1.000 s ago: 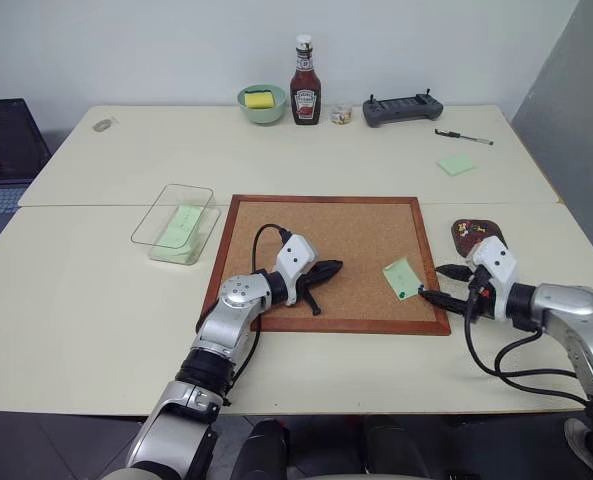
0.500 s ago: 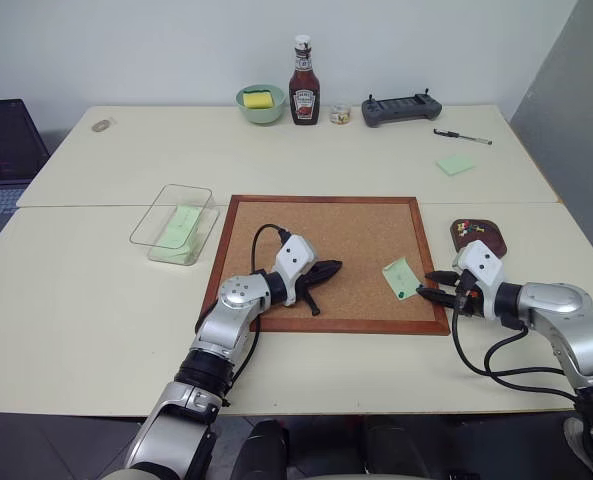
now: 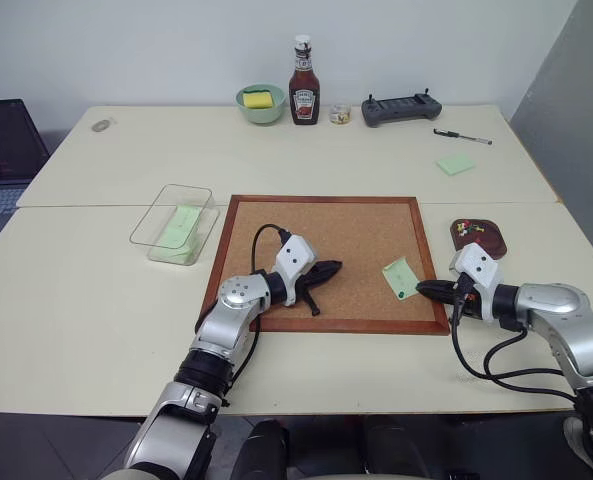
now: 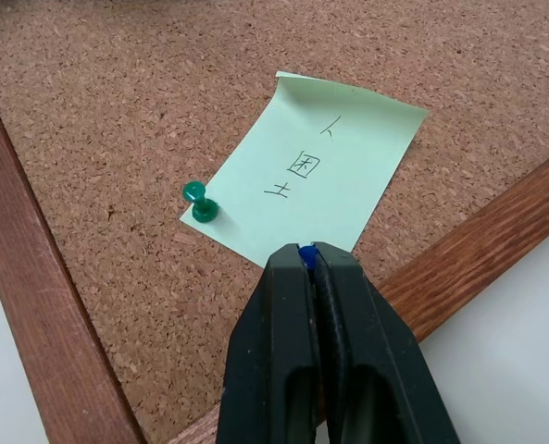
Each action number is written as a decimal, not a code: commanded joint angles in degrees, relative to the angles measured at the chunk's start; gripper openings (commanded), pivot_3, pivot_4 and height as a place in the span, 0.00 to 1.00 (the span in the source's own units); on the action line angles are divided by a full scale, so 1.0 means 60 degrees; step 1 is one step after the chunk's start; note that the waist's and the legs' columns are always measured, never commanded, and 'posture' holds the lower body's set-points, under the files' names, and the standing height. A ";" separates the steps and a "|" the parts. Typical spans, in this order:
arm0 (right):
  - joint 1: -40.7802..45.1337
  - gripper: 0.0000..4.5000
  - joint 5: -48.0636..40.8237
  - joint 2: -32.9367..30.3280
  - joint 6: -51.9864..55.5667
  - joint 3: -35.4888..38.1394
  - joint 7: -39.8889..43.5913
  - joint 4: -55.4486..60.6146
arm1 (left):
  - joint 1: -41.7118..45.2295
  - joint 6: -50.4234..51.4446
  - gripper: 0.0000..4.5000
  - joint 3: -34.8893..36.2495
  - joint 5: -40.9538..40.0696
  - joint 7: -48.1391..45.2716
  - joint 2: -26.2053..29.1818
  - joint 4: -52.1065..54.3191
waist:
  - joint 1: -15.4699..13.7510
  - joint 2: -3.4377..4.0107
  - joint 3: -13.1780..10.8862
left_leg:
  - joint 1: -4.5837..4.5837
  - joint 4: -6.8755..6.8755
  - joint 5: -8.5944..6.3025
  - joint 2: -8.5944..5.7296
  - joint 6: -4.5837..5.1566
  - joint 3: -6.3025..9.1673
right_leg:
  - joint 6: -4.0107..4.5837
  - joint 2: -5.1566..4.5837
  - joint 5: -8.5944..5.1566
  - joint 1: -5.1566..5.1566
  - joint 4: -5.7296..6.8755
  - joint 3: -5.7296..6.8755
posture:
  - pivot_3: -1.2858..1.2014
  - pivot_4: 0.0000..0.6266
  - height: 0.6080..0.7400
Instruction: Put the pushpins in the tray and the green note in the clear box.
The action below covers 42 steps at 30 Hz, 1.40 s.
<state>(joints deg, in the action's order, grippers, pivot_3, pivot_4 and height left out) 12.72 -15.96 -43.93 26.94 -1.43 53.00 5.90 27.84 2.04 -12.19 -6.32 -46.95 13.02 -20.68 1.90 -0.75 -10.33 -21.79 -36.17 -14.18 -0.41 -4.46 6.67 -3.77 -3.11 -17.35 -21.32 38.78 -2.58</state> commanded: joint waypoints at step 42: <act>0.2970 0.20 0.3124 -0.0052 -0.2300 0.0376 -0.3303 -0.4716 | -0.0545 0.0035 0.00 -0.0412 0.0476 -0.0006 0.0301 -0.0209 | 0.0093 0.0019 0.0012 | 0.0009 0.0007 0.0000 0.0004 0.0000 -0.0016 | 0.0002 0.0001 0.0001 -0.0003 0.0005 -0.0014 | 0.52 0.24 1.00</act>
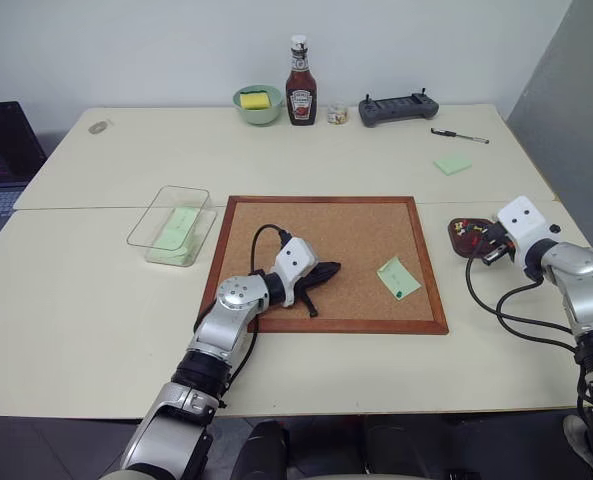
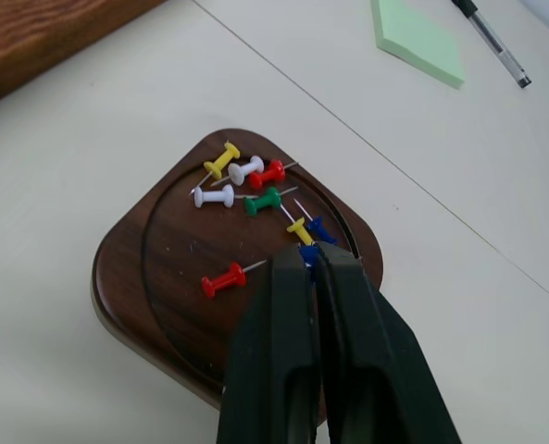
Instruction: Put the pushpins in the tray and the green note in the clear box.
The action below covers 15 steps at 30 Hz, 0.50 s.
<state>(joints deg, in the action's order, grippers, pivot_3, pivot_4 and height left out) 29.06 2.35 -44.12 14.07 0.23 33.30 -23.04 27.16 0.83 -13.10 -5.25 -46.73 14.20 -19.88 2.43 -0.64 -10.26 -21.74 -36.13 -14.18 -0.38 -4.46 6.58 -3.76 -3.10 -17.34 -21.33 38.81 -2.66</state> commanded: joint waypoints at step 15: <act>0.0031 0.90 -0.0344 0.0041 0.0368 0.0503 0.0178 0.0624 | -0.0441 0.0222 0.00 -0.0316 0.0342 -0.0079 0.0086 -0.0362 | 0.0015 0.0002 0.0001 | 0.0000 0.0000 0.0000 0.0000 0.0000 0.0000 | 0.0000 0.0000 0.0000 0.0000 0.0000 -0.0001 | 0.52 0.24 1.00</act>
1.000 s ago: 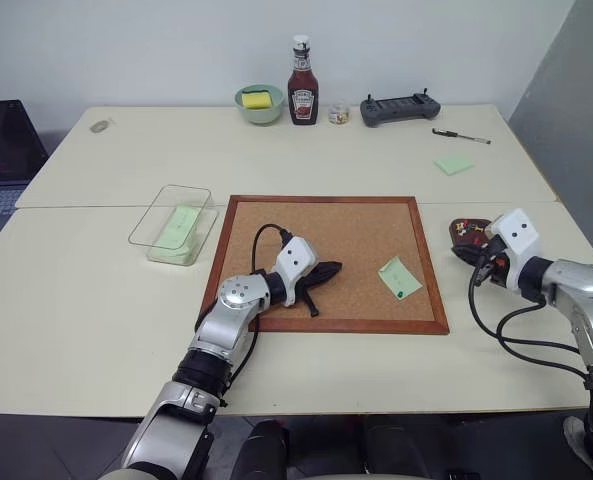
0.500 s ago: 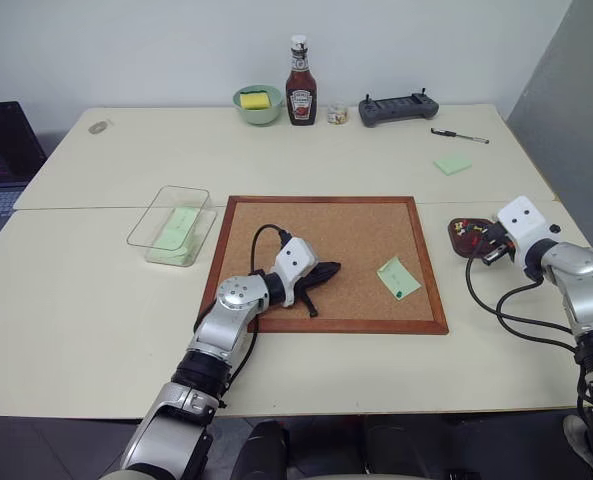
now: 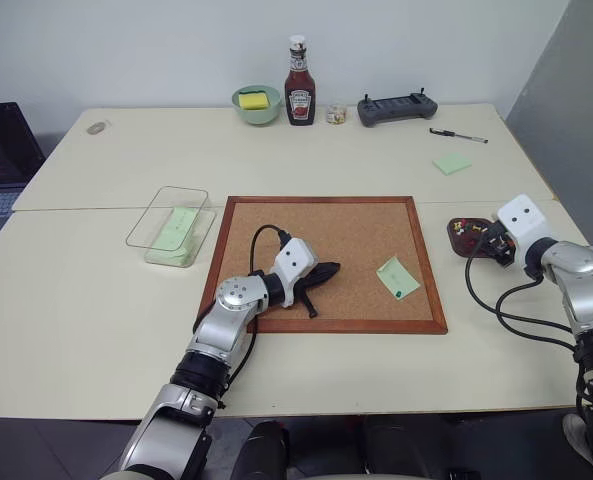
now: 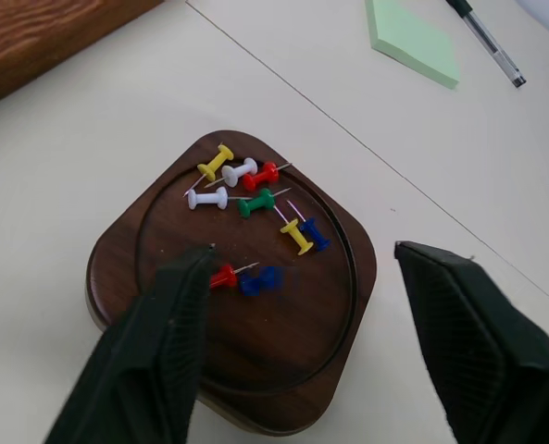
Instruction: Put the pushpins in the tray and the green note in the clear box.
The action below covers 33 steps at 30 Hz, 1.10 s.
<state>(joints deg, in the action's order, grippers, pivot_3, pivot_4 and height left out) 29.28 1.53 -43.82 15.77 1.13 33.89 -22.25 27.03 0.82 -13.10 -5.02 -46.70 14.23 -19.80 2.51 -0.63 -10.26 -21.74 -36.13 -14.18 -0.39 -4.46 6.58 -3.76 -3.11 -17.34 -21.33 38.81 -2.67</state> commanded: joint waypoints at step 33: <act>-0.3097 0.93 -0.3461 0.0574 0.2550 -0.0330 0.2621 0.5833 | -0.0378 0.0064 0.00 -0.0338 0.0434 -0.0095 0.0000 -0.0613 | -0.0012 0.0008 0.0010 | 0.0001 0.0000 -0.0001 0.0001 0.0001 0.0008 | -0.0004 0.0002 -0.0002 0.0008 -0.0008 0.0010 | 0.52 0.24 1.00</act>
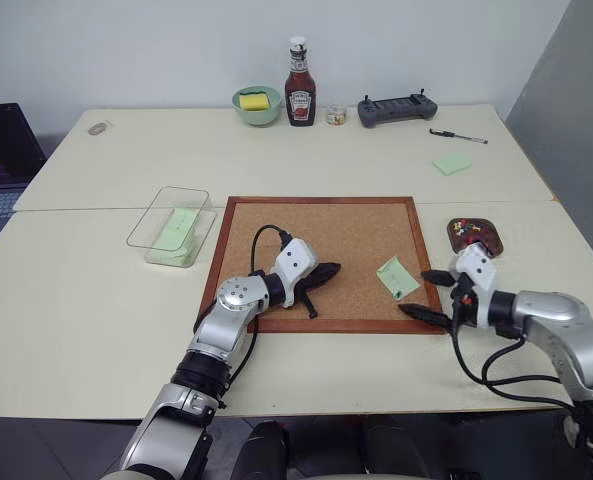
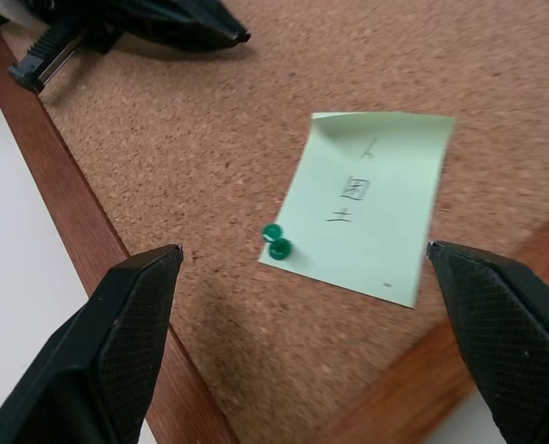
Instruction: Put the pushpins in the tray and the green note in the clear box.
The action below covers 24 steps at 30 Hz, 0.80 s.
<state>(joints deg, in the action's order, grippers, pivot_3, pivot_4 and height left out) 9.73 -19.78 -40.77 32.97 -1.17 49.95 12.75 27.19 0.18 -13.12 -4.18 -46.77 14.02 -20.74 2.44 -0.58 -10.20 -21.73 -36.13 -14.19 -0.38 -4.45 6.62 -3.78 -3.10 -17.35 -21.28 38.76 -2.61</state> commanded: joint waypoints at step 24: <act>0.0389 0.02 0.0849 0.0037 -0.1403 -0.0387 0.0103 -0.0250 | -0.0443 0.0189 0.00 -0.0314 0.0287 -0.0070 0.0037 -0.0431 | -0.0006 0.0000 0.0000 | 0.0000 0.0001 0.0000 0.0000 0.0000 0.0000 | 0.0000 0.0000 0.0000 -0.0001 -0.0001 0.0000 | 0.52 0.24 1.00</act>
<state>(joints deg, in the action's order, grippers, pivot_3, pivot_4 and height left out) 11.23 -14.57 -39.76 25.58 -5.27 50.39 9.89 26.88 -0.21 -13.13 -4.12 -46.75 13.98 -20.76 2.41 -0.58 -10.20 -21.73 -36.12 -14.19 -0.38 -4.45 6.63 -3.78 -3.10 -17.36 -21.29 38.76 -2.61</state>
